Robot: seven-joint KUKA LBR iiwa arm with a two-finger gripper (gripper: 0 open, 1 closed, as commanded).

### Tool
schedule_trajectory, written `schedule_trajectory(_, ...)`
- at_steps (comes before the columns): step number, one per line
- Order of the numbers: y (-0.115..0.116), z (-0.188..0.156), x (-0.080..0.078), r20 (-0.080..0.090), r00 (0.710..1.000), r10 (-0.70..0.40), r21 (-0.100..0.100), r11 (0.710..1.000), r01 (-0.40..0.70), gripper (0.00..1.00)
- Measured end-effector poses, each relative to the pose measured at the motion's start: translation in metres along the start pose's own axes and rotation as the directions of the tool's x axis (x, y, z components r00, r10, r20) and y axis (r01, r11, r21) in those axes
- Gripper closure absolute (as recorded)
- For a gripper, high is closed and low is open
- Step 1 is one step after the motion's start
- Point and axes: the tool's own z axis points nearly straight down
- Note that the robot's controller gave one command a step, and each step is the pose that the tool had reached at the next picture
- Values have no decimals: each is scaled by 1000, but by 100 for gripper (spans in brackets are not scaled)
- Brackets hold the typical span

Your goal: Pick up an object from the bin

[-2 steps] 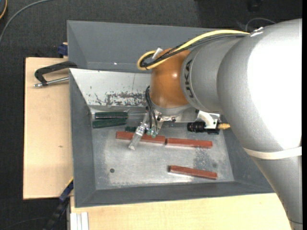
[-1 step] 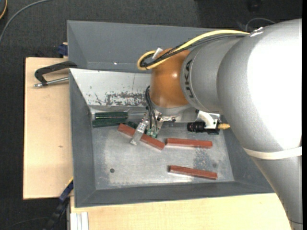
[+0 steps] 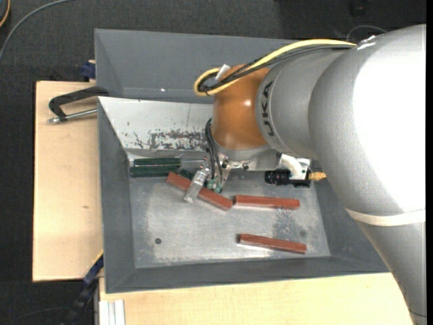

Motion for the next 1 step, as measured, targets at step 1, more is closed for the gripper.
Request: schedule_trajectory(1, 2, -28, -1, 3, 1000, -1, -2, 1000, 1, 100)
